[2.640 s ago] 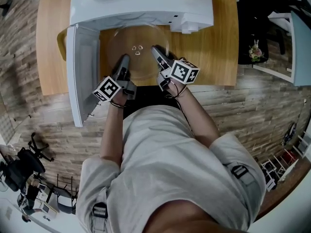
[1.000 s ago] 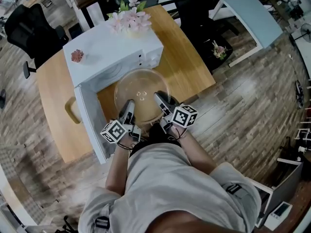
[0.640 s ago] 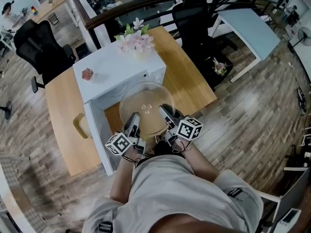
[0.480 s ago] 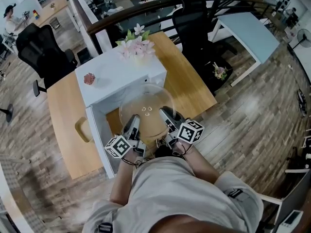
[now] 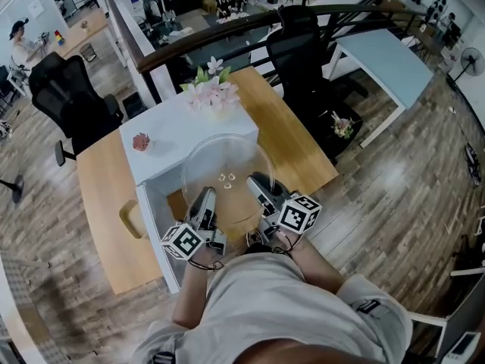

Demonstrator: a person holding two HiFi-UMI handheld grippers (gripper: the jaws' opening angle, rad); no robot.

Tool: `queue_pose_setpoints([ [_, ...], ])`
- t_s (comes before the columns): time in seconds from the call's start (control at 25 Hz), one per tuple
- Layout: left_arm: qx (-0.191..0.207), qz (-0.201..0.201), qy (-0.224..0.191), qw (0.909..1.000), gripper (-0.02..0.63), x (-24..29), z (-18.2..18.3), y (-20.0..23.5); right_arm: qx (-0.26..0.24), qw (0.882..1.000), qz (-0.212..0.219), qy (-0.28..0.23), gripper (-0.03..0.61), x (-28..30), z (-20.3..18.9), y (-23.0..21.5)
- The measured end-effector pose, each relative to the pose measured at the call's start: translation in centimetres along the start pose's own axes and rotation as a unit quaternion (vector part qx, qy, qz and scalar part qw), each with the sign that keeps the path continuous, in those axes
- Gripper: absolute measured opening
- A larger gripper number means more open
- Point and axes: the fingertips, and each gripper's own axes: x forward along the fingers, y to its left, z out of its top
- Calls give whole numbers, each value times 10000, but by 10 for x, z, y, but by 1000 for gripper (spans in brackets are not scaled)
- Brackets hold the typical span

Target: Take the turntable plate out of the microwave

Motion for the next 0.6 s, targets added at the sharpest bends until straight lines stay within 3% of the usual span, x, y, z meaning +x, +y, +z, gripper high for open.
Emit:
queue_pose_setpoints([
  [0.6, 184, -148, -202, 9995, 117, 16, 24, -14, -235, 9993, 258, -94, 124, 15, 29, 9],
])
